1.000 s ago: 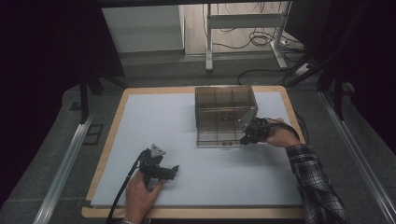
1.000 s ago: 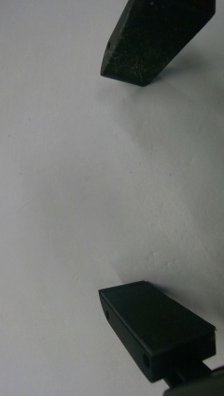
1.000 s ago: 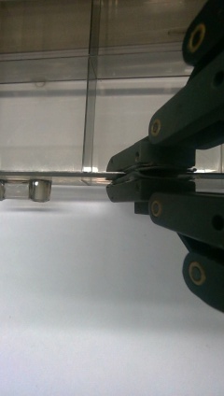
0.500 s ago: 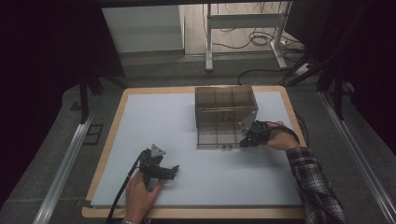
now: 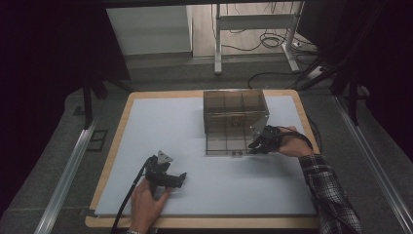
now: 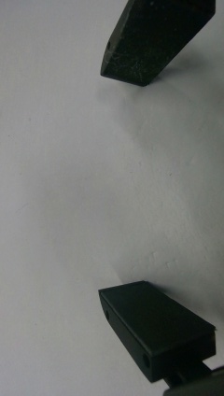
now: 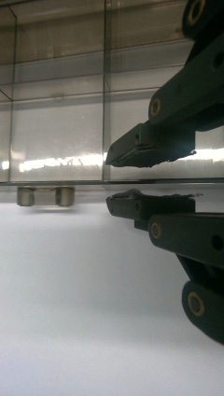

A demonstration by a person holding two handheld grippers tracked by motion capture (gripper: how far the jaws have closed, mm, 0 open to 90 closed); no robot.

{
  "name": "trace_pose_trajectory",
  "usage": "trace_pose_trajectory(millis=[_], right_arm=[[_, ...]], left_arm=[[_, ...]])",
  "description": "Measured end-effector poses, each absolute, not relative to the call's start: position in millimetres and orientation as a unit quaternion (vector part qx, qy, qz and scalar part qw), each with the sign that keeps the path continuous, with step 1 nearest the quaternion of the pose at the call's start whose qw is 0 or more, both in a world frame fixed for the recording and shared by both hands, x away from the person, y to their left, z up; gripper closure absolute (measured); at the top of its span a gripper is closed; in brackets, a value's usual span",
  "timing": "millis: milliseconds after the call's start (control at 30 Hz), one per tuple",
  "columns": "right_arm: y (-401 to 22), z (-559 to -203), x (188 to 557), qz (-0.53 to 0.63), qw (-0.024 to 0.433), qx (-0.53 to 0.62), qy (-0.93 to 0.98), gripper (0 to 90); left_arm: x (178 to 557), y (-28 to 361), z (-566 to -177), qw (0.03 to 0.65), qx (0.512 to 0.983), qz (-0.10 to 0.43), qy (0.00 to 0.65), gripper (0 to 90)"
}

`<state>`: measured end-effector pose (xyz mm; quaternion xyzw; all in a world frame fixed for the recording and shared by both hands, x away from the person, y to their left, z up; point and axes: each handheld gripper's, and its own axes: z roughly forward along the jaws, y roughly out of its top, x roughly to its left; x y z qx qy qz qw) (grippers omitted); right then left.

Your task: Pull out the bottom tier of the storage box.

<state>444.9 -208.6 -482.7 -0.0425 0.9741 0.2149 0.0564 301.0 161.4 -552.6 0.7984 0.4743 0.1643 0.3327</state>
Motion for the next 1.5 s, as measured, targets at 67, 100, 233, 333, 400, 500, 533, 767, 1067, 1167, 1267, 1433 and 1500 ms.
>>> trace_pose_trajectory(millis=[67,100,233,333,400,500,533,767,1067,1167,1267,1433,1500], right_arm=[[-208.4,-482.4,444.7,0.219,0.056,-0.045,0.973,72.0],[-208.5,-481.1,444.2,0.218,0.06,-0.044,0.973,71.4],[-208.4,-479.2,442.1,0.226,0.061,-0.039,0.971,69.3],[-208.2,-479.4,440.7,0.231,0.063,-0.037,0.97,67.3],[-208.0,-479.8,439.9,0.237,0.057,-0.035,0.969,66.1],[-208.1,-478.3,437.2,0.239,0.059,-0.029,0.969,63.8],[-207.6,-478.3,436.7,0.242,0.057,-0.031,0.968,62.8],[-206.9,-473.3,431.2,0.249,0.069,-0.025,0.966,58.3],[-207.8,-471.4,424.3,0.26,0.075,-0.01,0.963,51.9],[-209.4,-471.7,422.2,0.261,0.076,-0.001,0.962,50.4],[-210.5,-472.1,419.8,0.266,0.075,0.005,0.961,49.1],[-211.1,-472.1,414.4,0.268,0.077,0.009,0.96,45.6],[-211.4,-472.5,412.4,0.27,0.077,0.015,0.96,44.2]], left_arm=[[301.0,161.4,-552.6,0.333,0.798,0.164,0.474,0.0],[301.0,161.4,-552.6,0.333,0.798,0.164,0.474,0.0],[301.0,161.4,-552.6,0.333,0.798,0.164,0.474,0.0],[301.0,161.3,-552.6,0.333,0.798,0.164,0.475,0.0],[301.0,161.3,-552.6,0.333,0.798,0.164,0.475,0.0],[301.0,161.3,-552.7,0.333,0.798,0.164,0.475,0.0],[301.0,161.3,-552.6,0.333,0.798,0.164,0.475,0.0],[301.0,161.3,-552.7,0.333,0.798,0.164,0.475,0.0],[301.0,161.3,-552.7,0.333,0.798,0.164,0.475,0.0],[301.0,161.3,-552.6,0.333,0.798,0.164,0.475,0.0],[301.0,161.3,-552.6,0.333,0.798,0.164,0.475,0.0],[301.0,161.4,-552.6,0.333,0.798,0.164,0.475,0.0],[301.0,161.3,-552.7,0.333,0.798,0.164,0.475,0.0]])
